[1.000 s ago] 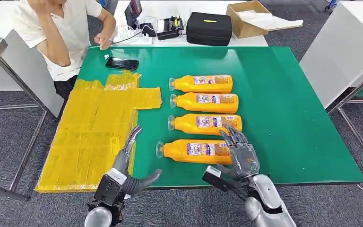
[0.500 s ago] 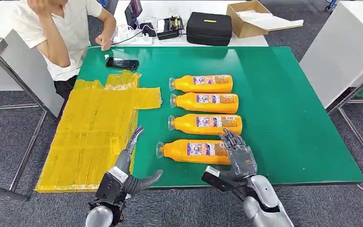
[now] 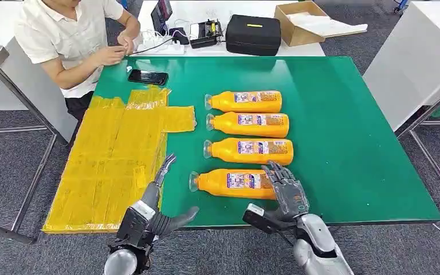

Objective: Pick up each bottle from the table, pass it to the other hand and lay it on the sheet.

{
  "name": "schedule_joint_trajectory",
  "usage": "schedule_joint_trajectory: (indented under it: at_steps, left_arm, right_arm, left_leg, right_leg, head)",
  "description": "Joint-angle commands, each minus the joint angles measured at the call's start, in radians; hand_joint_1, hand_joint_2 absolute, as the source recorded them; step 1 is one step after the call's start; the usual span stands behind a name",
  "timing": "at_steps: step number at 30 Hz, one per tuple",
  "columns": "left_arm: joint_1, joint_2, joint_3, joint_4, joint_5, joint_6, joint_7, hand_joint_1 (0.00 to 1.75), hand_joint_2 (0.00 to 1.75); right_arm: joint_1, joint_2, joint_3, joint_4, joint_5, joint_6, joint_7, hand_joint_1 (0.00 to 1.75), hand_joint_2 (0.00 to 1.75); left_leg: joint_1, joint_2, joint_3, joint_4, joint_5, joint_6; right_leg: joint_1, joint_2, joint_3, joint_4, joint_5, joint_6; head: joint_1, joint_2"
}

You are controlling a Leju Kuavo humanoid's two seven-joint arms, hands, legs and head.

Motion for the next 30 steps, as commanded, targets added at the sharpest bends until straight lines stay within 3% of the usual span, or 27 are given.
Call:
schedule_joint_trajectory:
  at_steps: [1, 13, 17, 18, 19, 30]
  left_arm:
    - [-0.071, -0.028, -0.018, 0.063, 0.034, -0.015, 0.001, 0.0, 1.75]
    - [-0.083, -0.029, -0.015, 0.072, 0.072, -0.029, -0.01, 0.0, 1.75]
    - [-0.094, -0.027, -0.025, 0.094, 0.08, -0.037, -0.016, 0.0, 1.75]
    - [-0.095, -0.027, -0.026, 0.098, 0.08, -0.036, -0.016, 0.0, 1.75]
    - [-0.097, -0.026, -0.03, 0.102, 0.081, -0.037, -0.017, 0.0, 1.75]
    - [-0.091, -0.023, -0.036, 0.097, 0.088, -0.036, -0.023, 0.0, 1.75]
  right_arm:
    - [-0.152, 0.004, 0.05, 0.212, -0.018, 0.01, -0.006, 0.0, 1.75]
    - [-0.239, 0.012, 0.104, 0.315, 0.013, -0.005, 0.005, 0.0, 1.75]
    - [-0.264, -0.046, 0.164, 0.392, -0.01, 0.067, -0.022, 0.0, 1.75]
    - [-0.262, -0.059, 0.164, 0.4, -0.023, 0.06, -0.034, 1.08, 1.75]
    - [-0.268, -0.075, 0.181, 0.427, -0.036, 0.076, -0.051, 1.75, 1.75]
    - [-0.233, -0.123, 0.236, 0.409, -0.082, 0.079, -0.065, 1.75, 1.75]
  left_leg:
    - [0.0, 0.001, 0.002, 0.001, -0.001, 0.0]
    - [0.001, 0.002, 0.004, 0.0, -0.001, 0.0]
    - [0.001, 0.0, 0.002, 0.0, 0.0, 0.0]
    - [0.001, 0.0, 0.004, 0.0, 0.0, 0.0]
    - [0.0, -0.001, 0.002, 0.0, 0.0, 0.001]
    - [0.001, -0.005, 0.009, 0.0, 0.0, 0.0]
  right_leg:
    - [0.001, 0.0, 0.003, 0.0, 0.0, -0.003]
    - [0.001, 0.0, 0.005, 0.0, -0.001, -0.004]
    - [0.001, -0.001, 0.003, -0.001, 0.0, -0.002]
    - [0.002, -0.002, 0.005, -0.001, -0.001, -0.004]
    - [0.001, -0.003, 0.004, -0.001, 0.0, -0.002]
    - [0.002, -0.007, 0.01, -0.002, -0.001, -0.004]
  head:
    - [0.0, 0.0]
    - [0.0, 0.0]
    - [0.0, 0.0]
    - [0.0, 0.0]
    - [0.0, 0.0]
    - [0.0, 0.0]
